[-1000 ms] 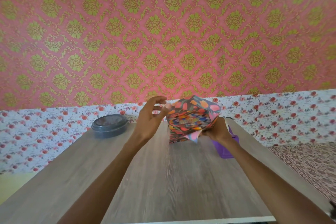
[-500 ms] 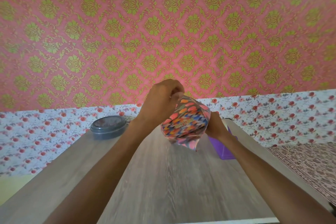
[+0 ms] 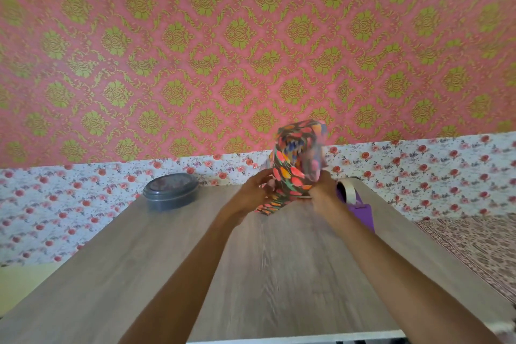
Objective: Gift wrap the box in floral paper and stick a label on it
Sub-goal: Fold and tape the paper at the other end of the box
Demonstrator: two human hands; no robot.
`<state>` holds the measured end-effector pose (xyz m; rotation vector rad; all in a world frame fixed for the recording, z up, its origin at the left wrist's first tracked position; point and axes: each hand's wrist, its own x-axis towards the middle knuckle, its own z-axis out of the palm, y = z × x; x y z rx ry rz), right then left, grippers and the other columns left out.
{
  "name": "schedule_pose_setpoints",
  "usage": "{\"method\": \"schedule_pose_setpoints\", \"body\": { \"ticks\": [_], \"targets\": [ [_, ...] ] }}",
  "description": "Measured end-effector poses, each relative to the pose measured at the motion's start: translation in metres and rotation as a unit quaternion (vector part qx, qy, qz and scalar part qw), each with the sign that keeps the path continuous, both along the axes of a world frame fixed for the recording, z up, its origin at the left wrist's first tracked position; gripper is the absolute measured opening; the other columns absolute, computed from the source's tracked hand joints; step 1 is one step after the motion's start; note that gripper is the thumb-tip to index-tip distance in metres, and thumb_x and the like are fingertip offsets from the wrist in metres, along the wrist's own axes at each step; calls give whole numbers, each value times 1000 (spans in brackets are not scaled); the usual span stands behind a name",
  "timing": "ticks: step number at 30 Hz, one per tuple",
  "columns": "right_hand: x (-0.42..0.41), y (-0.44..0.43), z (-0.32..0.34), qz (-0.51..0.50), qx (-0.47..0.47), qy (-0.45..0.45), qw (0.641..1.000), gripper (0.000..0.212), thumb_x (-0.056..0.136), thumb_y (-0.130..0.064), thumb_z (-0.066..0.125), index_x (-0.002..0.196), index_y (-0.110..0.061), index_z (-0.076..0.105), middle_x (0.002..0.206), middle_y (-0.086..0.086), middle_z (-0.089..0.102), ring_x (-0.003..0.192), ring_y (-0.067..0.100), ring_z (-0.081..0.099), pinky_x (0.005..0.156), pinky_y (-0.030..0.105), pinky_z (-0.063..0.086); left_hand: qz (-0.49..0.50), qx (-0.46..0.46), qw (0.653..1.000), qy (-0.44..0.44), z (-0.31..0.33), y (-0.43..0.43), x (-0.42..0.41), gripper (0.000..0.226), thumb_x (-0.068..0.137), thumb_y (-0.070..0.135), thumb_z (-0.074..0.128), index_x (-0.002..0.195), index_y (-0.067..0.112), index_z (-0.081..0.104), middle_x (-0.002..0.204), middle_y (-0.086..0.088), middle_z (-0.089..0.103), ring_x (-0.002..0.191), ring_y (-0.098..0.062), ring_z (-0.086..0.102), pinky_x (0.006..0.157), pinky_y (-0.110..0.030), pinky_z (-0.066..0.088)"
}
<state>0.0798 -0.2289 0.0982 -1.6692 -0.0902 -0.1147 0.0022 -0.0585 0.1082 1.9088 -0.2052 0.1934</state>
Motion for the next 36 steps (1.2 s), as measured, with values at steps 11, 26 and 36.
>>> {"method": "schedule_pose_setpoints", "body": {
  "ticks": [11,26,36],
  "targets": [
    [-31,-8,10,251,11,-125,960,57,78,7,74,128,-17,59,117,5,68,102,15,70,77,24,57,6,-112,991,-73,-22,22,-6,44,86,26,73,128,20,60,131,1,62,116,-19,63,93,-39,54],
    [-44,-1,-11,66,-15,-283,957,29,78,-34,81,100,-19,69,98,-11,73,95,4,69,79,25,58,194,-72,971,-123,-23,-10,-16,35,77,50,77,104,31,67,99,15,71,100,-7,65,88,-41,58],
    [-47,1,-14,43,-53,-287,956,53,72,-42,83,116,-19,65,104,-12,71,86,-3,69,73,12,52,247,38,876,-413,21,-28,-52,56,87,44,69,130,19,44,129,2,43,121,-9,47,98,-20,41]
  ]
}}
